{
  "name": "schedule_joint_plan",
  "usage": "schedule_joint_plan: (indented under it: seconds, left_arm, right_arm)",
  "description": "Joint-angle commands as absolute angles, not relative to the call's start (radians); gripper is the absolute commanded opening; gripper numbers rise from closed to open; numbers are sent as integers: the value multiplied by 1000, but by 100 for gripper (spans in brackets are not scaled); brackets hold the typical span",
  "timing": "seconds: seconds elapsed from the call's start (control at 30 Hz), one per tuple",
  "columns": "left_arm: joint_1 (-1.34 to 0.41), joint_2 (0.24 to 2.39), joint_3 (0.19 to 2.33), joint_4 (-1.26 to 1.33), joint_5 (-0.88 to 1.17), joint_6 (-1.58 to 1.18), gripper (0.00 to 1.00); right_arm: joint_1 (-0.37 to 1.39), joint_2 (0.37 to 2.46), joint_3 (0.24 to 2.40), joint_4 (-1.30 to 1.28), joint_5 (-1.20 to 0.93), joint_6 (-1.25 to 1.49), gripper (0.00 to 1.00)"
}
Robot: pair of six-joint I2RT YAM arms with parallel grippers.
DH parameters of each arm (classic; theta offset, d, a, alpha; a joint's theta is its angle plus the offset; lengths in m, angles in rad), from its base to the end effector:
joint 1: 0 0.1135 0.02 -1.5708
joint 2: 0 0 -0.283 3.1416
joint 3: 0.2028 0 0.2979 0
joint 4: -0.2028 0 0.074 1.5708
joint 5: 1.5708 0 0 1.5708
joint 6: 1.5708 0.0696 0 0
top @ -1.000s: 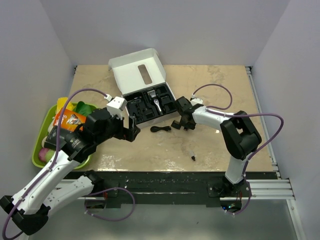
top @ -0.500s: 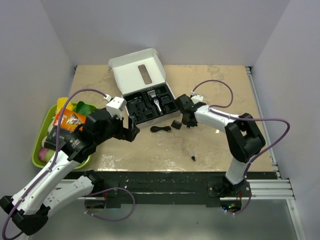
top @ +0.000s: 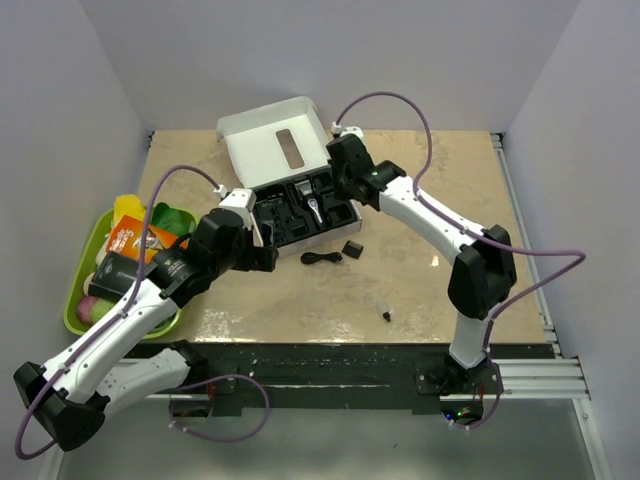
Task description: Sort the hair-cutting tools
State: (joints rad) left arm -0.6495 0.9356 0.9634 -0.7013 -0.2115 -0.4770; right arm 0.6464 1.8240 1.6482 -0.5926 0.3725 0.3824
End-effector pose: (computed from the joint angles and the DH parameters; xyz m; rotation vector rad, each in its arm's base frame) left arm 0.2104 -0.1415 0.3208 0.0793 2.2520 -0.3765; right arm 0.4052 0.2740 0.2990 -0.1189 2.2738 0.1014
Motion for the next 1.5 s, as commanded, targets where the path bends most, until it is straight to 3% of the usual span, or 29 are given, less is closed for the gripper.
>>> schedule_joint_plan:
  seconds: [0.0, 0.33, 1.37, 1.47]
  left_arm:
    - [-652, 960, 1006, -689, -281, -555, 99]
    - [-652, 922, 954, -666, -293, -653, 99]
    - [-652, 962, 957, -660, -293, -637, 99]
    - [-652, 962, 960, -660, -291, -634, 99]
  right_arm:
    - [653, 1940, 1764, -532, 213, 253, 0]
    - [716, 2134, 1956, -408, 150, 149, 0]
    - [718, 2350, 2051, -310, 193, 132, 0]
    - [718, 2356, 2054, -328, 213, 144, 22]
